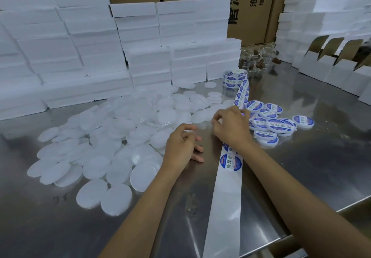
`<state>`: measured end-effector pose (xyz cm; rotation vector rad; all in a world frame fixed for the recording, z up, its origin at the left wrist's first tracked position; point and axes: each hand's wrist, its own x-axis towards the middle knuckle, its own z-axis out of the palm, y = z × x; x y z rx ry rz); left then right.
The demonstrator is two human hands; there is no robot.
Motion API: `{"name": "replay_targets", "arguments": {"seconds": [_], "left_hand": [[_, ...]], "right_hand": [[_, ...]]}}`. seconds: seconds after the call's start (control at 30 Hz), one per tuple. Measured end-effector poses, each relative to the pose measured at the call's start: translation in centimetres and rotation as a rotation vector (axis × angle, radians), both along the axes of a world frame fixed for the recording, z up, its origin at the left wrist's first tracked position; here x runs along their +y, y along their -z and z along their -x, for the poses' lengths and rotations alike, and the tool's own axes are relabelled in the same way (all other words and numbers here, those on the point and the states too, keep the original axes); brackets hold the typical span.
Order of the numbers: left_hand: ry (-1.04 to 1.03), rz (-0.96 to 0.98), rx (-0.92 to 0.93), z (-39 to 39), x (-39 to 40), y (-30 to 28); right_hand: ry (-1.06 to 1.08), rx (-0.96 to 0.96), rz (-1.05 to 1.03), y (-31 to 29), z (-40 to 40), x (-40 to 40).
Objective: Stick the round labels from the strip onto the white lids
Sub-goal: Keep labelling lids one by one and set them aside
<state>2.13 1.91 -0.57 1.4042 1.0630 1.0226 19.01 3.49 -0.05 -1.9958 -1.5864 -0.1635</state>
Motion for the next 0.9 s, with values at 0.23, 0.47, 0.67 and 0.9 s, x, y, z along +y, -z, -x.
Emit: {"name": "replay_targets", "arguments": {"seconds": [0.23,0.47,0.67,0.9], "left_hand": [[-0.048,-0.047,-0.037,0.2,-0.4,0.0],[0.100,0.020,-0.110,0.3,-1.1,-0.5],[0.103,0.006,-0.136,0.3,-1.2,-0.3],[0.077,-0.068,-0.095,0.4,-1.0,-0.3]], "right_hand": [[-0.240,0.982,-0.007,-1.5,1.3,-3.2],[-0.367,1.302,0.056,-1.2,1.9,-4.9],[-0.188,0.654,-0.001,-1.3,-0.5,-6.5],[-0.465,0.452,0.239,-0.1,0.2,-8.2]]}}
